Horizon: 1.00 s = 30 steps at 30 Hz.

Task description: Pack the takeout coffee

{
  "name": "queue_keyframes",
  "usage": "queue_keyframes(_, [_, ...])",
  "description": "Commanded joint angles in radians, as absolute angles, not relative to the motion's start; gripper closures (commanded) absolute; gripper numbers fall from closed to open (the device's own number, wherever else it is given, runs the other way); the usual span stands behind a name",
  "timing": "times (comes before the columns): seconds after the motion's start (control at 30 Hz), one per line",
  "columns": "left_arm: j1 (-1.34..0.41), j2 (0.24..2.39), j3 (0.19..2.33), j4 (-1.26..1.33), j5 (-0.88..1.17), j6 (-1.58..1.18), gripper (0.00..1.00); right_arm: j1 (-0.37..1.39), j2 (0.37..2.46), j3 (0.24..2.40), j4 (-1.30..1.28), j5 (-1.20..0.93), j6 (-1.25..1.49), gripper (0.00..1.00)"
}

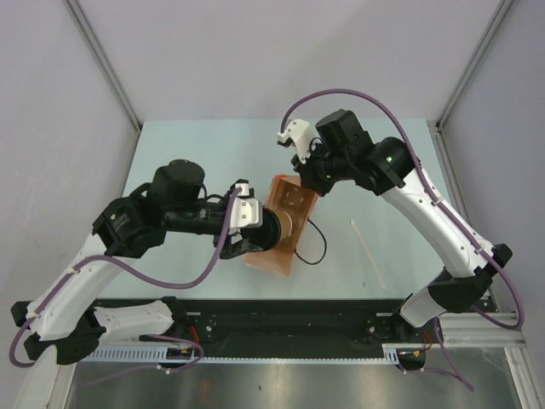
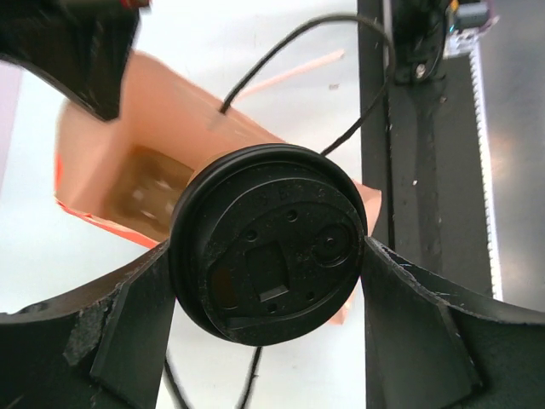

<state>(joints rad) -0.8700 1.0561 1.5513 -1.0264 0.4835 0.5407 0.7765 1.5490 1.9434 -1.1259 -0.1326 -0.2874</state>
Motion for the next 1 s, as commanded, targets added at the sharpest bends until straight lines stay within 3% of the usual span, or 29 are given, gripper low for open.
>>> queue_keyframes(0.0, [-0.91, 1.075, 1.505, -0.948, 0.359, 0.555, 0.49, 0.796, 1.489, 1.919, -1.057, -0.115, -0.247, 1.0])
queue_keyframes(0.77, [-0.999, 1.224, 1.319, -0.753, 0.063, 0.503, 0.5, 0.787, 1.522, 1.916, -1.063, -0.181, -0.204, 1.0])
queue_keyframes(0.97, [-0.997, 1.249, 1.26, -0.703, 0.023, 0.48, 0.51, 0.718, 1.52, 1.893, -1.083, -0.297, -0.181, 1.0])
